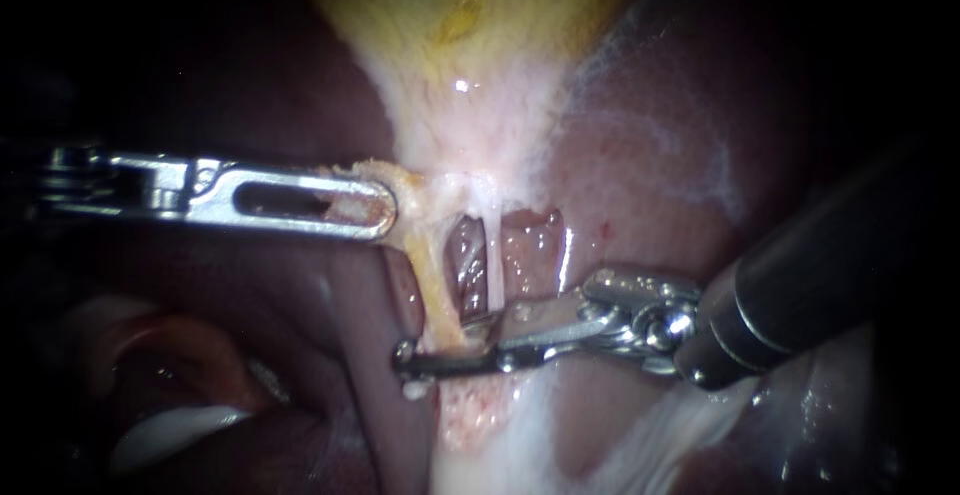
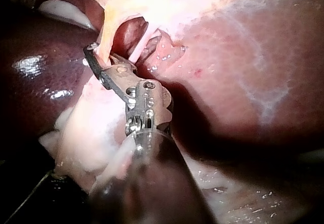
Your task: Going back second clip left tube
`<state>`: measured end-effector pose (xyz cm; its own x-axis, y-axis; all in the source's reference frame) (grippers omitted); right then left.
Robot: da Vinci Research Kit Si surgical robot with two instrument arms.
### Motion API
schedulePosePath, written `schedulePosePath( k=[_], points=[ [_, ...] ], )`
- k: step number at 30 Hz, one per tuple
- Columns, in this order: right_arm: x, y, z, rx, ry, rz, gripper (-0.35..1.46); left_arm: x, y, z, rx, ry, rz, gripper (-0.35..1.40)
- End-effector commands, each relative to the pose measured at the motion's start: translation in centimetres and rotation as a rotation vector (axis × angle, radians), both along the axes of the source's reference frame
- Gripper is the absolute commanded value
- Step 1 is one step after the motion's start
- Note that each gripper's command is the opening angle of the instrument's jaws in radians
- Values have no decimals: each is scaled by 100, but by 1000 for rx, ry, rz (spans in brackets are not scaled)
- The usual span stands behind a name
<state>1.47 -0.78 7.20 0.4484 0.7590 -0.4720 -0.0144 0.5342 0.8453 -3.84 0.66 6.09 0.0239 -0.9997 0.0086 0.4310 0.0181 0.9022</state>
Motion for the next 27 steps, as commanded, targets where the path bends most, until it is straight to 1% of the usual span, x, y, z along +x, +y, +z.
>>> schedulePosePath(
  k=[1, 6, 7, 8, 10, 12, 13, 14, 16, 17, 19, 24, 27],
  points=[
    [0, 0, 0, 1, 0, 1, -35, 0, 0, 0, 0, 0, 0, -35],
    [1, -1, -1, 1, 0, 0, -35, 0, 0, 0, 0, 1, 0, -35],
    [1, -2, -2, -21, 7, -3, -13, 0, -1, 0, -1, 1, -1, -35],
    [1, -2, -2, -39, 16, -1, 1, 0, -1, 1, -1, 1, -1, -35],
    [1, -3, -3, -93, 42, 17, 24, -1, -2, 1, -2, 1, -1, -35],
    [3, -2, -3, -143, 63, 43, 41, -1, -3, 2, -2, 2, -1, -35],
    [4, -1, -3, -170, 66, 54, 44, -1, -3, 2, -3, 2, -2, -35],
    [5, -1, -2, -207, 69, 55, 46, -1, -4, 2, -3, 2, -2, -35],
    [7, 1, -1, -269, 54, 78, 50, -1, -4, 2, -3, 2, -2, -35],
    [6, 1, -1, -292, 52, 82, 50, -1, -4, 2, -3, 2, -2, -35],
    [5, 1, -1, -309, 61, 71, 50, -1, -4, 2, -3, 2, -2, -35],
    [2, 4, -4, -351, 75, 56, 50, -2, -3, 2, -3, 2, -2, -35],
    [-1, 4, -6, -361, 80, 51, 50, -2, -3, 2, -3, 2, -2, -35]
  ],
)
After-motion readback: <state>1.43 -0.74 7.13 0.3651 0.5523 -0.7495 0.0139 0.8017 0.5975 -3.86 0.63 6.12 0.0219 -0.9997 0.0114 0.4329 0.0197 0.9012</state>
